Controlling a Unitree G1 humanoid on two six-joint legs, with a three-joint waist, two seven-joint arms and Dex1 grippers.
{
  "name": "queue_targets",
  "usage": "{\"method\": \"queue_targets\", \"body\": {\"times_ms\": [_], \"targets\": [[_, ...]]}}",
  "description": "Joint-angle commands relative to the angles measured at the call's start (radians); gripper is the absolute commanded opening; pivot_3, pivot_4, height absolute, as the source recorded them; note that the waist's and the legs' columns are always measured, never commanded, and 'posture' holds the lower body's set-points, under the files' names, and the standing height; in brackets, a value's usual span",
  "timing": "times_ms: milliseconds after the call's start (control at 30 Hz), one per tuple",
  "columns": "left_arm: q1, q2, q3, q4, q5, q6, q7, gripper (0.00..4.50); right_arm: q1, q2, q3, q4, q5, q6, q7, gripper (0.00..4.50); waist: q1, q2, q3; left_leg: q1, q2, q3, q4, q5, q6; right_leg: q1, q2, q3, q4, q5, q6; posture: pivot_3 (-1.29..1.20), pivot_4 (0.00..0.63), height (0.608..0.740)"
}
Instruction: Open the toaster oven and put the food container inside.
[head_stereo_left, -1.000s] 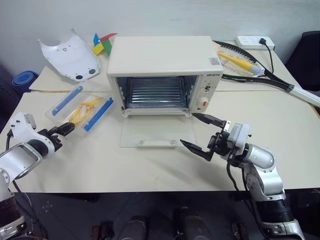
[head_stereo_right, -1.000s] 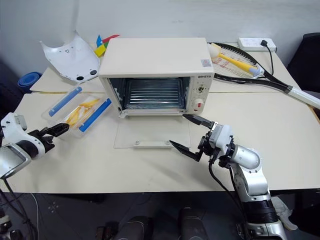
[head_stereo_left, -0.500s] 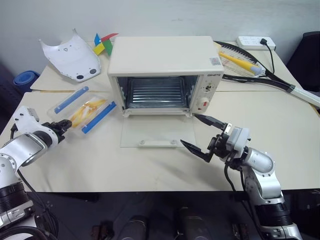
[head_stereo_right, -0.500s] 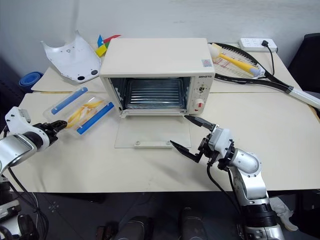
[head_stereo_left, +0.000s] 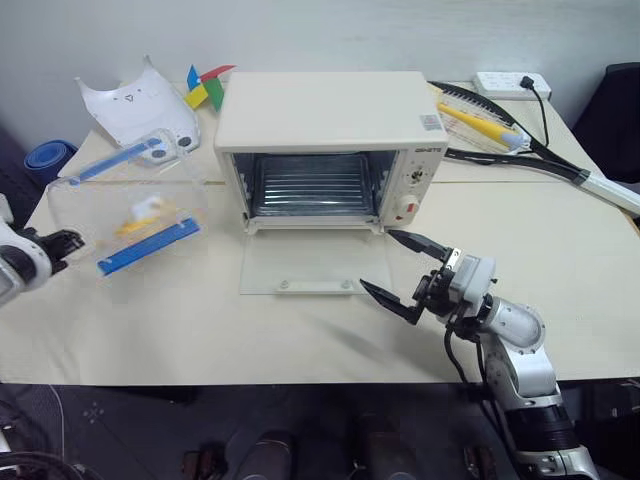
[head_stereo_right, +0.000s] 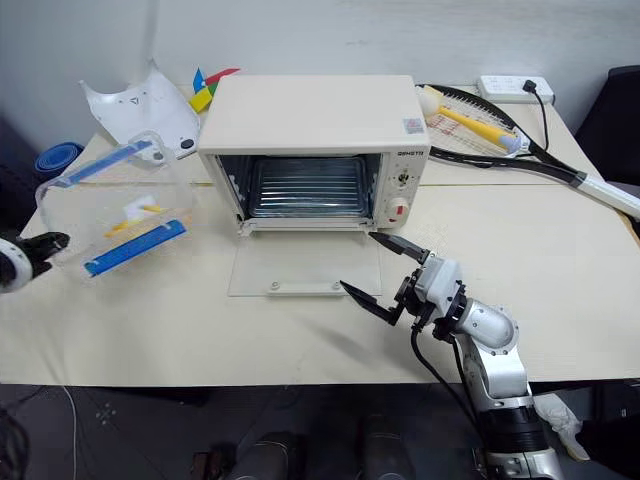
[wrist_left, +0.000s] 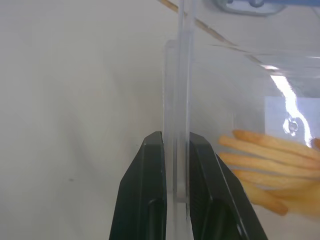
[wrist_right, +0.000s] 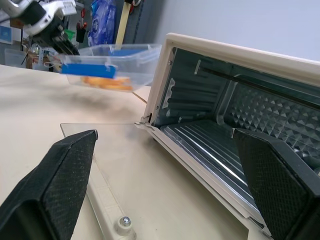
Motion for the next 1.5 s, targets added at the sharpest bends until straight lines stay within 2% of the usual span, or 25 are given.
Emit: {"method": "queue_targets", "body": {"times_ms": [33, 133, 200, 300, 400, 567, 700, 867, 900, 967, 1233, 1333, 1467, 1500], "targets": [[0.082, 0.147, -0.010, -0.074, 0.031, 0.082, -0.256, 0.22, 0.002, -0.031, -0.025, -0.007, 0.012, -0.008, 0.009, 4.50, -0.002, 0.000, 0.000, 0.000, 0.000, 0.000, 0.000, 0.000, 0.000, 0.000, 0.000, 0.000, 0.000, 0.000, 0.000, 0.00, 0.150, 0.740], [0.168, 0.224, -0.026, -0.187, -0.003, 0.175, -0.425, 0.22, 0.031, -0.064, -0.054, -0.006, 0.015, -0.005, 0.007, 4.50, 0.004, 0.001, 0.001, -0.001, 0.000, 0.000, -0.001, 0.000, 0.001, 0.000, 0.000, 0.000, -0.001, 0.000, -0.001, 0.00, 0.150, 0.740], [0.145, 0.195, -0.031, -0.248, -0.042, 0.227, -0.421, 0.22, 0.056, -0.084, -0.068, -0.004, 0.016, -0.011, 0.009, 4.50, 0.014, 0.002, 0.001, -0.001, 0.000, -0.001, -0.001, -0.001, 0.001, 0.000, -0.001, 0.000, -0.001, -0.001, -0.001, 0.00, 0.150, 0.740], [0.060, 0.082, -0.056, -0.325, -0.104, 0.279, -0.329, 0.22, 0.092, -0.106, -0.087, -0.007, 0.017, -0.012, 0.011, 4.50, 0.021, 0.002, 0.002, -0.001, 0.000, -0.001, 0.000, -0.001, 0.001, 0.001, -0.001, 0.000, -0.001, -0.001, -0.001, 0.00, 0.150, 0.740], [-0.040, -0.081, -0.073, -0.332, -0.272, 0.263, -0.134, 0.22, 0.124, -0.119, -0.098, -0.026, 0.018, -0.006, -0.001, 4.50, 0.024, 0.002, 0.002, 0.000, 0.000, -0.001, 0.002, 0.000, 0.000, 0.002, 0.000, 0.000, 0.000, -0.001, -0.001, 0.00, 0.150, 0.740], [-0.083, -0.232, -0.171, -0.369, -0.308, 0.228, 0.078, 0.22, 0.143, -0.114, -0.101, -0.064, 0.017, 0.008, -0.031, 4.50, 0.007, 0.001, 0.002, 0.001, 0.001, 0.000, 0.002, 0.000, 0.000, 0.001, 0.000, 0.000, 0.002, 0.000, -0.001, 0.00, 0.150, 0.740], [-0.160, -0.354, -0.221, -0.326, -0.270, 0.161, 0.240, 0.22, 0.152, -0.106, -0.097, -0.084, 0.010, 0.014, -0.058, 4.50, 0.006, 0.001, 0.002, 0.000, 0.001, 0.000, 0.003, 0.000, -0.001, 0.001, 0.000, 0.000, 0.002, 0.000, -0.001, 0.00, 0.150, 0.740], [-0.235, -0.434, -0.292, -0.301, -0.256, 0.153, 0.290, 0.22, 0.173, -0.094, -0.088, -0.120, -0.003, 0.025, -0.096, 4.50, 0.032, 0.001, 0.002, 0.001, 0.000, 0.000, 0.007, 0.000, -0.001, 0.002, 0.000, 0.000, 0.004, 0.000, -0.001, 0.00, 0.150, 0.740], [-0.243, -0.441, -0.302, -0.297, -0.254, 0.156, 0.287, 0.22, 0.176, -0.093, -0.086, -0.127, -0.005, 0.027, -0.102, 4.50, 0.036, 0.001, 0.002, 0.001, -0.001, -0.001, 0.008, 0.000, -0.001, 0.003, 0.000, 0.000, 0.005, 0.000, 0.000, 0.00, 0.150, 0.740], [-0.256, -0.448, -0.315, -0.287, -0.250, 0.160, 0.276, 0.96, 0.182, -0.091, -0.085, -0.137, -0.009, 0.030, -0.113, 4.50, 0.044, 0.001, 0.002, 0.000, -0.001, -0.002, 0.010, 0.000, -0.001, 0.004, 0.000, -0.001, 0.005, 0.000, 0.000, 0.00, 0.150, 0.740], [-0.289, -0.437, -0.297, -0.246, -0.234, 0.137, 0.229, 3.25, 0.196, -0.099, -0.106, -0.169, -0.006, 0.046, -0.150, 4.50, 0.024, 0.001, 0.002, 0.000, 0.000, -0.001, 0.009, -0.001, -0.001, 0.002, 0.001, 0.000, 0.006, 0.000, 0.000, 0.00, 0.150, 0.740], [-0.289, -0.426, -0.249, -0.240, -0.305, 0.112, 0.181, 3.25, 0.195, -0.111, -0.114, -0.181, -0.004, 0.057, -0.153, 4.50, 0.018, 0.001, 0.002, 0.000, 0.001, 0.000, 0.009, -0.001, -0.002, 0.002, 0.001, 0.000, 0.006, 0.000, -0.001, 0.00, 0.150, 0.740], [-0.238, -0.274, -0.187, -0.258, -0.332, 0.141, -0.060, 3.25, 0.195, -0.160, -0.111, -0.263, 0.052, 0.151, -0.132, 4.50, 0.004, 0.001, 0.002, -0.001, 0.001, 0.000, 0.008, -0.001, -0.002, 0.000, 0.001, 0.000, 0.007, -0.001, -0.001, 0.00, 0.150, 0.740], [-0.190, -0.188, -0.201, -0.289, -0.255, 0.108, -0.209, 3.28, 0.197, -0.181, -0.098, -0.297, 0.079, 0.203, -0.121, 4.31, 0.002, 0.001, 0.002, -0.001, 0.001, 0.000, 0.008, -0.001, -0.002, -0.001, 0.001, 0.000, 0.007, -0.001, -0.001, 0.00, 0.150, 0.740]]}}
